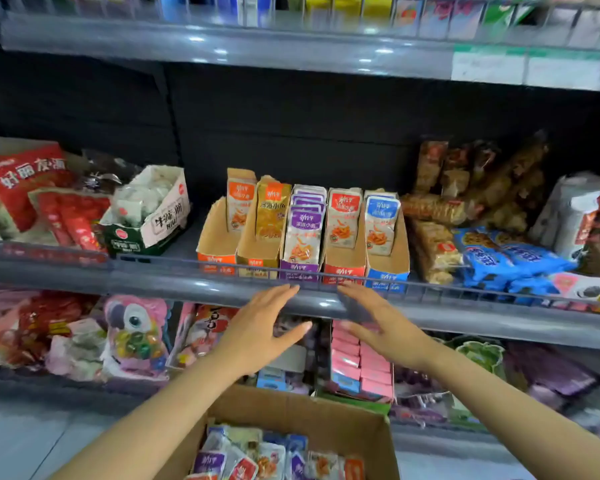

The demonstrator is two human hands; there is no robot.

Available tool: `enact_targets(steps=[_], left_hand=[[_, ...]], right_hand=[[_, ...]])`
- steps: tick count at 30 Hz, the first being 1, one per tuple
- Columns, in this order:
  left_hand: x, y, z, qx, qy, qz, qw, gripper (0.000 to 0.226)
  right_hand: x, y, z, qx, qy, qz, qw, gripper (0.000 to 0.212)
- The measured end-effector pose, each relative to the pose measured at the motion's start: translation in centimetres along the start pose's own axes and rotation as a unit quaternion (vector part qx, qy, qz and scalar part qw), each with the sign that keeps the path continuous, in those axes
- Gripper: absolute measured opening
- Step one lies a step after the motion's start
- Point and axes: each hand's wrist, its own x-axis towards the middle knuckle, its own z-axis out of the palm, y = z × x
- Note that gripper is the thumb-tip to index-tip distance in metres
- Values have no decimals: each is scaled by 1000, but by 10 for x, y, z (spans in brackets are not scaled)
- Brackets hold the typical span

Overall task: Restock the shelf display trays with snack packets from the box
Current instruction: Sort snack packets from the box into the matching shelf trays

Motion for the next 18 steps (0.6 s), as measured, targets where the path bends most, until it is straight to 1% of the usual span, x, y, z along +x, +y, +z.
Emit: enact_targets(steps=[3,6,7,8,9,10,11,12,13,14,16,18], left_hand=[[-44,-34,28,46,-64,-45,996,76],[-82,-68,58,72,-112,-92,987,96],[-93,-77,67,95,-121,-100,983,97],[-102,-84,76,113,-130,-111,979,91],[-110,-91,85,120,-144,-128,974,81],[-116,-97,94,110,-155,-145,971,73],[-121,-103,103,92,-172,-161,967,70],[-124,-107,112,65,-190,-180,963,69],[-127,-113,123,41,-208,-201,956,65],[-129,-117,132,23,-225,-220,949,61],[-135,-123,151,-15,-260,-254,931,61],[-139,-128,168,-47,-291,-267,917,64]], right_hand=[[-29,7,60,15,-62,29,998,60],[-55,12,110,28,-111,78,990,60],[-63,14,125,31,-124,97,987,62],[-69,16,140,40,-146,119,981,67],[-75,18,153,59,-171,142,973,78],[-80,21,167,85,-184,162,966,94],[-85,29,183,111,-195,187,956,107],[-88,37,199,129,-199,212,948,111],[-91,44,214,151,-198,241,938,107],[-94,49,228,171,-199,278,924,97],[-95,53,246,204,-192,346,895,71],[-95,56,264,241,-215,395,860,62]])
